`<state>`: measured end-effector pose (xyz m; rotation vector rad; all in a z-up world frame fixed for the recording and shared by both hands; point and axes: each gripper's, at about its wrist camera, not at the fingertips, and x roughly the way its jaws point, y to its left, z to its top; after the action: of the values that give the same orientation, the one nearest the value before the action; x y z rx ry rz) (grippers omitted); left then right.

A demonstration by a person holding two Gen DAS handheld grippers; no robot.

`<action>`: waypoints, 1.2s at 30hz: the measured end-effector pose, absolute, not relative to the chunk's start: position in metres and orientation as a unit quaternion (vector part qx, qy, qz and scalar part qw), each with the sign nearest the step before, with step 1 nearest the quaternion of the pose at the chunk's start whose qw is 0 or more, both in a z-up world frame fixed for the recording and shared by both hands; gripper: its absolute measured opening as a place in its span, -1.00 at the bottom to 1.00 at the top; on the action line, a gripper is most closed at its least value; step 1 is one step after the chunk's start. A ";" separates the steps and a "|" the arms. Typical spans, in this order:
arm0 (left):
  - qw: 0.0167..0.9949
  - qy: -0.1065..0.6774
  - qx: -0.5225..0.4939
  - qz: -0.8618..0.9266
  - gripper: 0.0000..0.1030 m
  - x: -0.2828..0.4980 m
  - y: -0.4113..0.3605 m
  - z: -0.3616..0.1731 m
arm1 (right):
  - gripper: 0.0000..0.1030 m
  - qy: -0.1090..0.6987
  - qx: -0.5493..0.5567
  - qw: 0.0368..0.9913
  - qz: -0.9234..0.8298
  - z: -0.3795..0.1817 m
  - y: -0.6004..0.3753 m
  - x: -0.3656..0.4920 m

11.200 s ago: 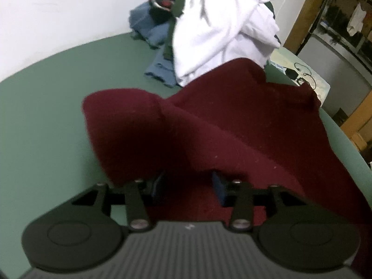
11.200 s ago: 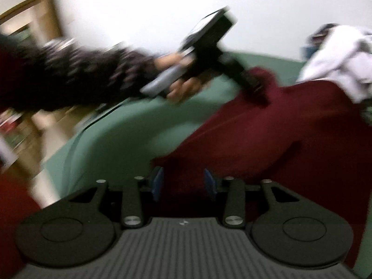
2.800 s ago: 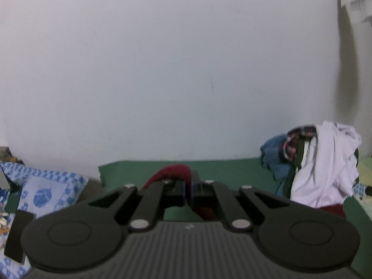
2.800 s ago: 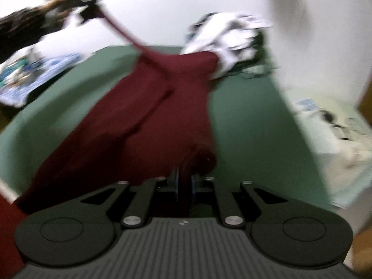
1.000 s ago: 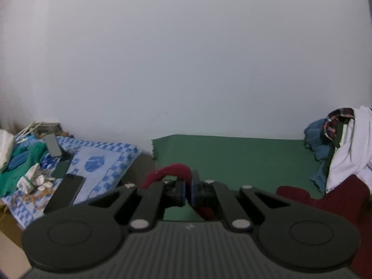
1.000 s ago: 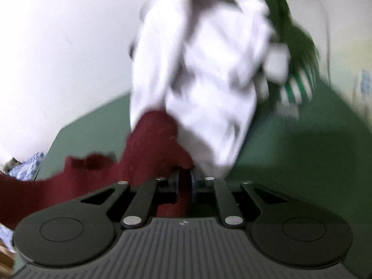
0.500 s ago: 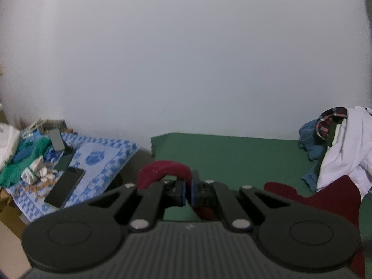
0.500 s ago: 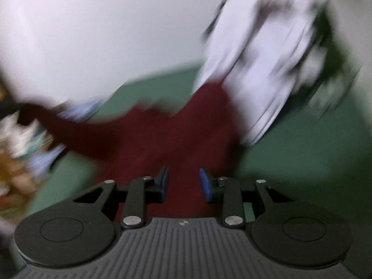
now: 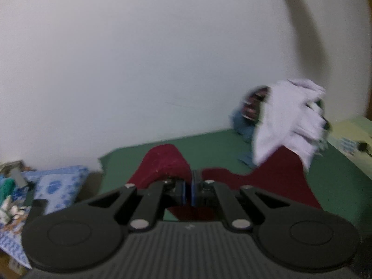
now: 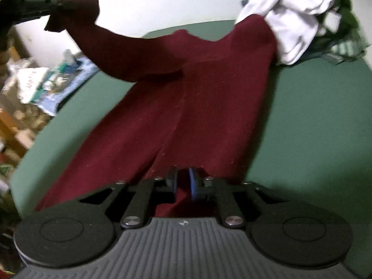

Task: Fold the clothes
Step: 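Lower the sweater onto the bed with the left gripper and release it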

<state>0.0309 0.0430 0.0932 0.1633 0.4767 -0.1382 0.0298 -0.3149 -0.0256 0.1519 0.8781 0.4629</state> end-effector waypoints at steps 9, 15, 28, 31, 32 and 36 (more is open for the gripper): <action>0.910 0.244 0.160 -0.294 -0.98 -0.041 -0.014 0.049 | -0.57 0.388 0.217 0.890 0.099 -0.004 -0.354 0.025; 0.823 0.269 0.236 -0.441 -0.98 -0.099 -0.042 0.001 | -0.43 0.359 0.247 0.897 0.070 0.004 -0.356 -0.007; 0.767 0.335 0.238 -0.493 -0.54 -0.129 -0.034 -0.031 | -0.15 0.442 0.199 0.847 0.218 -0.014 -0.320 -0.040; 0.765 0.355 0.225 -0.488 -0.53 -0.130 -0.032 -0.033 | -0.14 0.452 0.197 0.838 0.235 -0.021 -0.317 -0.041; 0.769 0.359 0.213 -0.484 -0.49 -0.129 -0.031 -0.033 | -0.15 0.453 0.196 0.837 0.238 -0.022 -0.317 -0.041; 0.783 0.376 0.167 -0.466 -0.37 -0.126 -0.026 -0.032 | -0.15 0.443 0.196 0.834 0.264 -0.018 -0.316 -0.041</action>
<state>-0.1263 -0.0257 -0.0317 0.3597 0.8115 -1.0063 -0.0411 -0.3160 -0.0177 0.4147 0.9396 0.5604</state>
